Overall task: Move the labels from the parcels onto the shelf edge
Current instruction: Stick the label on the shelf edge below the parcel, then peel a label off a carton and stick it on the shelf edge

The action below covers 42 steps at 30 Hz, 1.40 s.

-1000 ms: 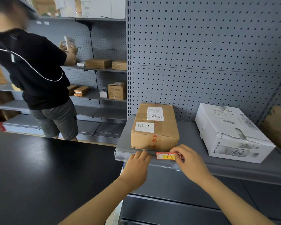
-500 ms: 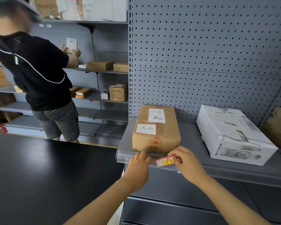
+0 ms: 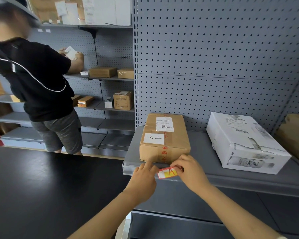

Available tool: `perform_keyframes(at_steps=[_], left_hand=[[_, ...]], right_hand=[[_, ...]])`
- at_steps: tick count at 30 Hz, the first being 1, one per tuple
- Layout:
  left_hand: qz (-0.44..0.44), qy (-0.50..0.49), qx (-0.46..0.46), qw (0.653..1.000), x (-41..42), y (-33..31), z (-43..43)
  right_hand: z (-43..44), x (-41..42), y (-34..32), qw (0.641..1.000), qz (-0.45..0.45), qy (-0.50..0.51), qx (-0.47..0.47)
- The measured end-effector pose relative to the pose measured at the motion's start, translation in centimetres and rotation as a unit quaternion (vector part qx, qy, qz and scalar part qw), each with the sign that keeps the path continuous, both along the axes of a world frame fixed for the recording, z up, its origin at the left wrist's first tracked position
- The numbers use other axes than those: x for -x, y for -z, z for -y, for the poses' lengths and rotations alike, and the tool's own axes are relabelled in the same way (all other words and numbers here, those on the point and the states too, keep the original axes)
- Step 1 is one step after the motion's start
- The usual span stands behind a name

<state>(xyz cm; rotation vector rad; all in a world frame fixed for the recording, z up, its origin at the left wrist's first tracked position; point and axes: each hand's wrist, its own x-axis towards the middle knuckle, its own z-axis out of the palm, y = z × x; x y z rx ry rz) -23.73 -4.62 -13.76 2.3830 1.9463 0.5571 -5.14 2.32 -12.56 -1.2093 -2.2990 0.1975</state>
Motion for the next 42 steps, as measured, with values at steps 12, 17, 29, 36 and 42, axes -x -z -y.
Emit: perform_keyframes(at_steps=[12, 17, 29, 36, 42], left_hand=[[-0.026, 0.056, -0.025, 0.998, -4.0, -3.1, -2.6], [-0.004, 0.138, -0.026, 0.99, -9.0, -4.6, -4.4], [0.043, 0.292, -0.036, 0.955, -23.5, -8.9, -7.3], [0.046, 0.353, -0.035, 0.934, -35.3, -8.7, -6.3], [0.051, 0.353, -0.036, 0.934, -44.2, -10.2, -6.0]], right_hand=[[0.8, -2.4, -1.7, 0.997, 0.021, 0.057, -0.051], [1.8, -6.4, -3.0, 0.991, -0.015, 0.132, -0.03], [5.5, -21.8, -7.2, 0.963, -0.034, 0.267, 0.002], [8.5, -32.4, -8.4, 0.959, 0.004, 0.284, 0.005], [9.6, -41.6, -9.4, 0.961, 0.039, 0.275, 0.014]])
